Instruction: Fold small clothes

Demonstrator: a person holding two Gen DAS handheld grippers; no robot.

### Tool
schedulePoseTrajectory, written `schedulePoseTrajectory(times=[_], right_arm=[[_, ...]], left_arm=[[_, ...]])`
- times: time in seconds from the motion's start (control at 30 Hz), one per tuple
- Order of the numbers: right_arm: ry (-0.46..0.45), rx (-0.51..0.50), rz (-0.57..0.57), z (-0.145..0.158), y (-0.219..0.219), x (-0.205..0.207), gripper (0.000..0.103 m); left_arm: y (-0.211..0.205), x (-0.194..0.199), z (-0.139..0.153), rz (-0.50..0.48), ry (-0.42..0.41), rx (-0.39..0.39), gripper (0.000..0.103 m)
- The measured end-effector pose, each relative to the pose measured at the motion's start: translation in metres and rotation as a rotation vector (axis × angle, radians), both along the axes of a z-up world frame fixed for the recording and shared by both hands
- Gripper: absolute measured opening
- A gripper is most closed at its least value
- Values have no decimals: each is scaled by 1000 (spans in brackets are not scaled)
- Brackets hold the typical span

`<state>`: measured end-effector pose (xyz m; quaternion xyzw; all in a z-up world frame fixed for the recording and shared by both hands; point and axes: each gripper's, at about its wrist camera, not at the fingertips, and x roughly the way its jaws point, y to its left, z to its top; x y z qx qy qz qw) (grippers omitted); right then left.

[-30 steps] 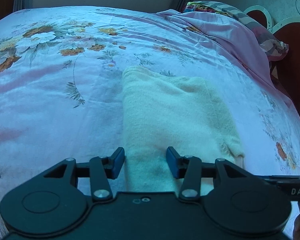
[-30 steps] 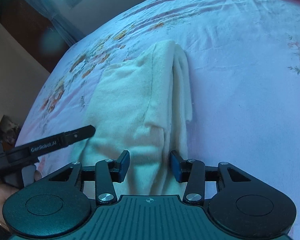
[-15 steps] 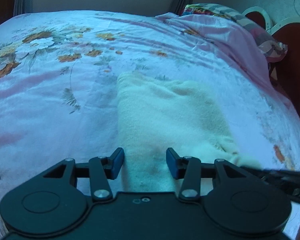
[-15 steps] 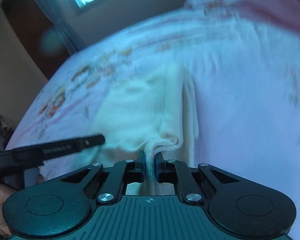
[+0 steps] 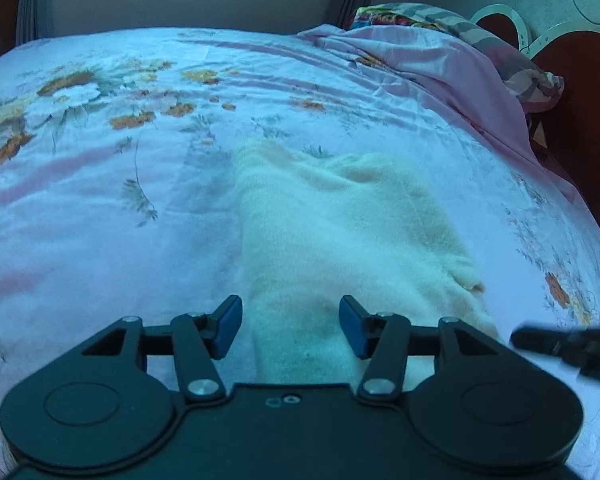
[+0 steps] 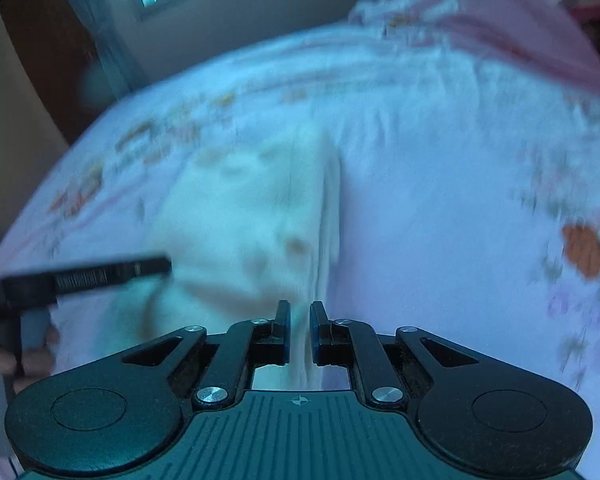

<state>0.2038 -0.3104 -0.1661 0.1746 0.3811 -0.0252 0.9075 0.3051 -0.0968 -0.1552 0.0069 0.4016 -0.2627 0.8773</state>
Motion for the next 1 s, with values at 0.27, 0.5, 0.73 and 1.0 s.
schedulePoseTrajectory(times=[0.27,0.5,0.73,1.0], right_arm=[[-45,-198,92,0,36,88,9],[81,-299,43,-54,9,91,9],[25,-263,89,-36,32,68,9],[-67,-243,106,-12,46,27,34]], left_arm=[[-17,-1,-10,18,26,-1,55],[-13,-4,-21,-11,56,-25,62],[-8,-10,-22,17,58,-30,64],[6,-47,-15,10,75,-35,62]])
